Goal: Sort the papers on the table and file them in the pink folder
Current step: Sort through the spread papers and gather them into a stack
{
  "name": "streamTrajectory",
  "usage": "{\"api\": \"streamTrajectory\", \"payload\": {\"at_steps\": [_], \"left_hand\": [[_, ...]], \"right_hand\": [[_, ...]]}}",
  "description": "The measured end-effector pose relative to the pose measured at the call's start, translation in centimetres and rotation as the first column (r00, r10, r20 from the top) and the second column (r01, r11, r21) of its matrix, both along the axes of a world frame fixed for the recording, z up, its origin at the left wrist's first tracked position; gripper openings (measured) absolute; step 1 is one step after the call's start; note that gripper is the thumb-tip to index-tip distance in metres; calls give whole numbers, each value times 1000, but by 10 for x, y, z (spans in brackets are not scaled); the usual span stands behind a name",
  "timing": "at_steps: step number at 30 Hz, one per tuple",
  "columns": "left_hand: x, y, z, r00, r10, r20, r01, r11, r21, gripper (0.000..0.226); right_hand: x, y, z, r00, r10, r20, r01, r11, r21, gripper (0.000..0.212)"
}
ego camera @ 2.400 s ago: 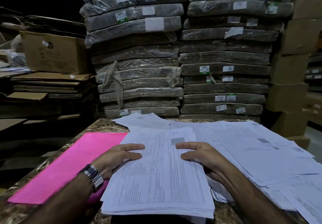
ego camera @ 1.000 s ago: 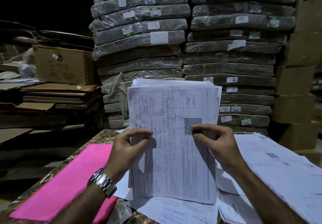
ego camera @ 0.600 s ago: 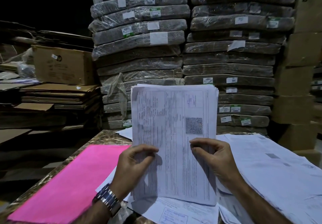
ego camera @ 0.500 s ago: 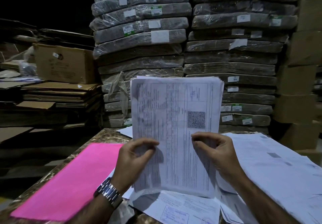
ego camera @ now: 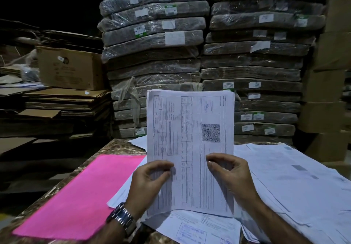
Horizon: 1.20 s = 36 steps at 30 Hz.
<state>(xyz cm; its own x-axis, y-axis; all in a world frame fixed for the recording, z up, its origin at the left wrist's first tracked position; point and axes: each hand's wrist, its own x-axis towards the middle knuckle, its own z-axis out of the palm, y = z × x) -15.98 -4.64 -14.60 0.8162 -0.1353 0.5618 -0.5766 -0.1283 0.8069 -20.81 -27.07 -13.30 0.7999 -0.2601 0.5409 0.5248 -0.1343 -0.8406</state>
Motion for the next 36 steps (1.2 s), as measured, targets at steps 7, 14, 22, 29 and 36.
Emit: {"api": "streamTrajectory", "payload": {"at_steps": [7,14,22,29,36], "left_hand": [[17,2,14,948,-69,-312,106,989,103,21],[16,14,0,675,-7,-737,233,951,204,23],[3,30,-2,646,8,-764,285,925,250,32],[-11,37,1,636,22,-771,290,919,266,35],[-11,45,-4,646,45,-762,202,953,227,43]], "right_hand": [[12,-2,4,946,-107,-305,76,991,-111,16],[5,2,-11,722,25,-691,-80,996,-47,14],[-1,-6,-12,694,117,-711,-13,988,151,12],[-2,-12,-11,670,-30,-742,-22,998,-61,10],[-7,-5,-18,796,-221,-564,169,975,-145,29]]}}
